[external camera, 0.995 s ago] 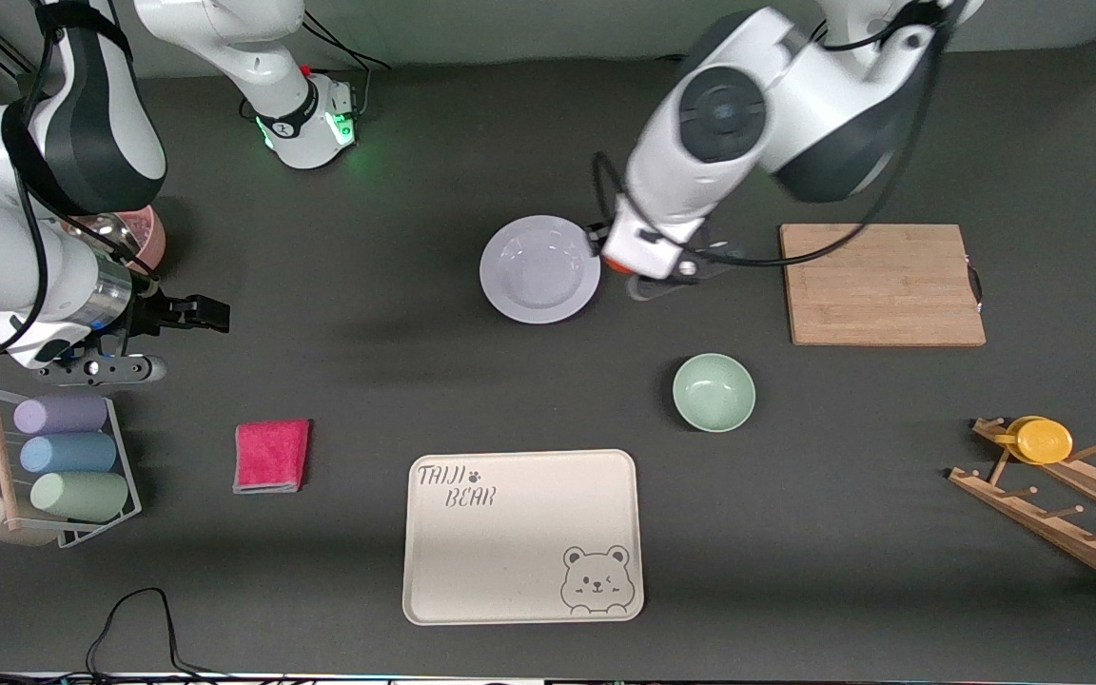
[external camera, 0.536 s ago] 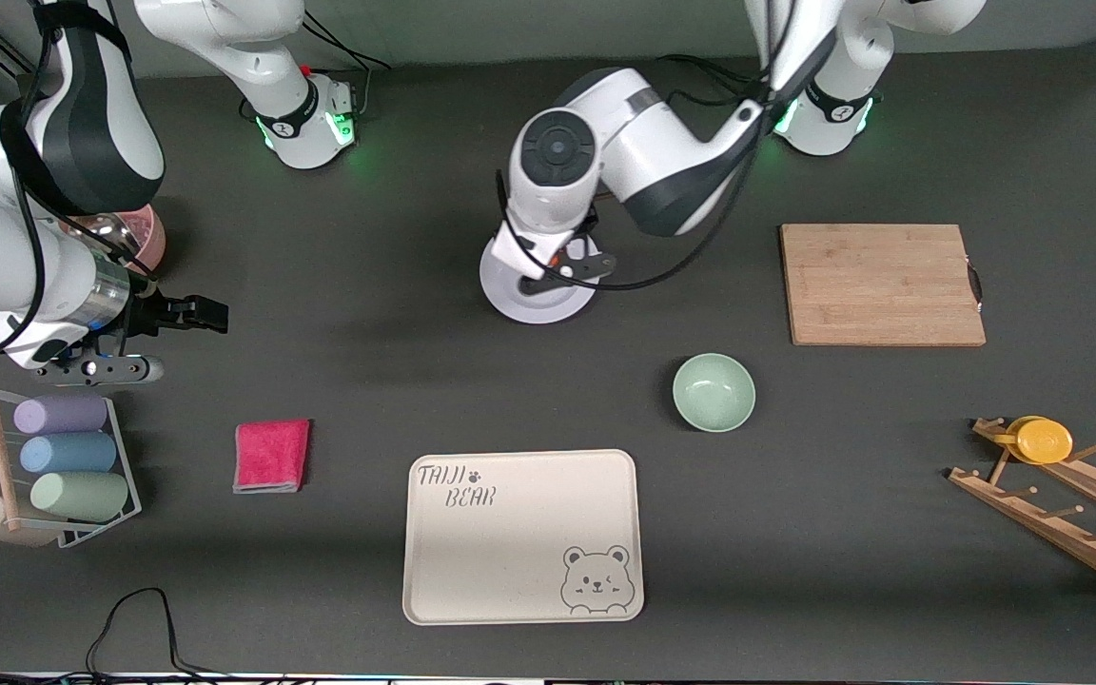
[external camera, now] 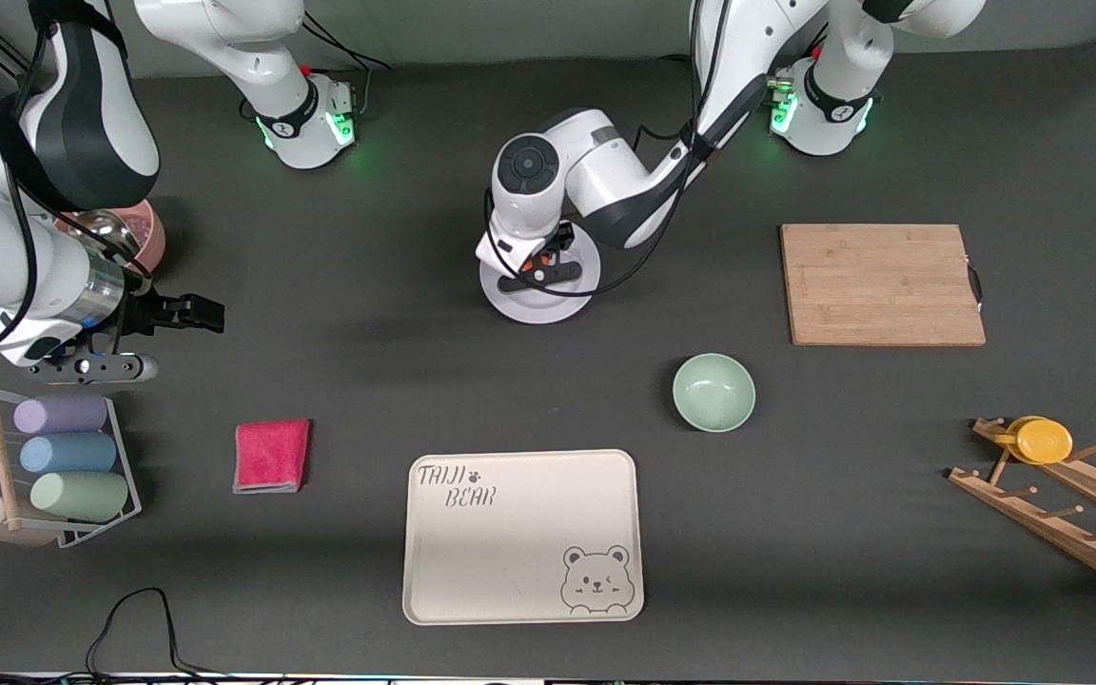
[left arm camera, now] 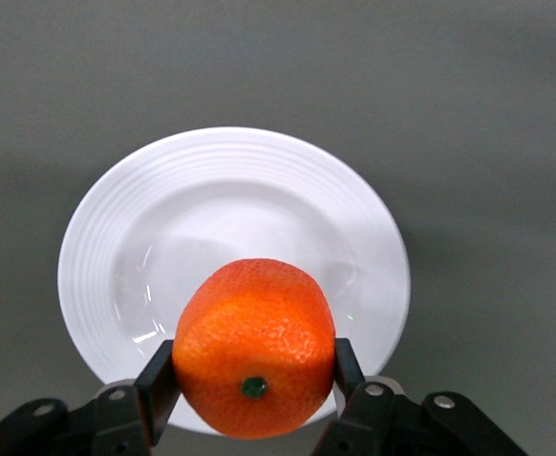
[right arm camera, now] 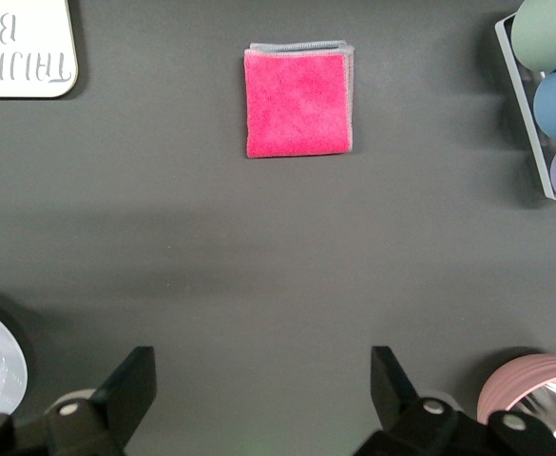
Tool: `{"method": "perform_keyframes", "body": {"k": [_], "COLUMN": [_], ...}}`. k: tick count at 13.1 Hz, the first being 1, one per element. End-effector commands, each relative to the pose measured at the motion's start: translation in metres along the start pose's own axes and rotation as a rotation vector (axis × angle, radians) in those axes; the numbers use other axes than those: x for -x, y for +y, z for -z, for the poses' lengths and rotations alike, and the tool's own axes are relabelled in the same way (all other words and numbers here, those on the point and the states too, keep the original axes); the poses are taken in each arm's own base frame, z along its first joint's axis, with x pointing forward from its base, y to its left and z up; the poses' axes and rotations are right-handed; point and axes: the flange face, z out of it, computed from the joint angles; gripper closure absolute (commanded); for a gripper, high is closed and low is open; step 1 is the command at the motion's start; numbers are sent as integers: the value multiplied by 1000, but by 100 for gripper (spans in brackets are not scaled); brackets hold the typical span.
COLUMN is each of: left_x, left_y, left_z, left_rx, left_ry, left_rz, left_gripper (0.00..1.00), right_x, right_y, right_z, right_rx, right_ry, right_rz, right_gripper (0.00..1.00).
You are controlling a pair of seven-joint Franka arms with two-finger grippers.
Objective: Place orange and plate with both arms
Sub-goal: 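Lower the orange onto the plate, open the left gripper, withdraw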
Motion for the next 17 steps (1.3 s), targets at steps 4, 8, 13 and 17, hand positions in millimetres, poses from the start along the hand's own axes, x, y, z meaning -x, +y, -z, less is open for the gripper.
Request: {"method": "perform_keyframes", "body": {"k": [4,8,13,17], "left_x": [7,8,8,3], "left_y": [-17,-19,-17,-19], "left_z": [-39,-53,-46,-44], "left_rx": [-12,-1,3,1], "left_ry": [34,30,35,35], "left_rz": [-22,-21,-12,-3], "left_gripper": [100,100,0,0], "right_x": [8,7,12,11], "right_y": [5,5,5,1], "right_z": [17,17,28,27], "right_rx": [16,15,5,-29], "right_ry": [29,35,56,58], "right_rz": [-14,-14,-19,-22], "right_gripper": [0,0,0,0]}}
